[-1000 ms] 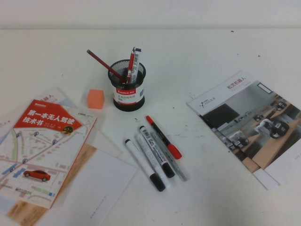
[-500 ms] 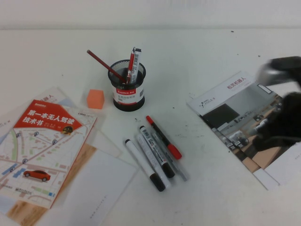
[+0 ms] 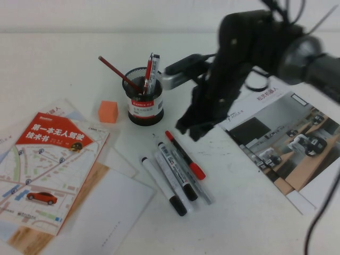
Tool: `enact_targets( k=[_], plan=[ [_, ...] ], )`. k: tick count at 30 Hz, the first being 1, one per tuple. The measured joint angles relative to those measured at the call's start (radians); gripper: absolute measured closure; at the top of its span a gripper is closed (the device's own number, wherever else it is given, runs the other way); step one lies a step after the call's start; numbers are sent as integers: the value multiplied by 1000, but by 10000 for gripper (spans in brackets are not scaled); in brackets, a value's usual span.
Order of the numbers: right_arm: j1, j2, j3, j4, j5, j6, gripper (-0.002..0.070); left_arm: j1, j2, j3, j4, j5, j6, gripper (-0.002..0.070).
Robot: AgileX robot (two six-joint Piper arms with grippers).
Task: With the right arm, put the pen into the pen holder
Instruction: Pick up the pen on the table
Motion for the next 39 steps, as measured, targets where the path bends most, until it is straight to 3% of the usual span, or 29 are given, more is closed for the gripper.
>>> enact_targets(
  k=[5, 8, 34, 36, 39],
  plan=[
    [28, 136, -131, -8, 2, 16, 386, 0, 0, 0, 0, 0, 0, 676],
    [35, 183, -157, -26, 4, 26, 347, 0, 0, 0, 0, 0, 0, 676],
    [83, 244, -167, -140, 7, 55, 358, 0, 0, 0, 0, 0, 0, 676],
    [83, 244, -167, -144, 7, 55, 384, 0, 0, 0, 0, 0, 0, 676],
    [83, 244, -167, -148, 7, 55, 496, 0, 0, 0, 0, 0, 0, 676]
  ],
)
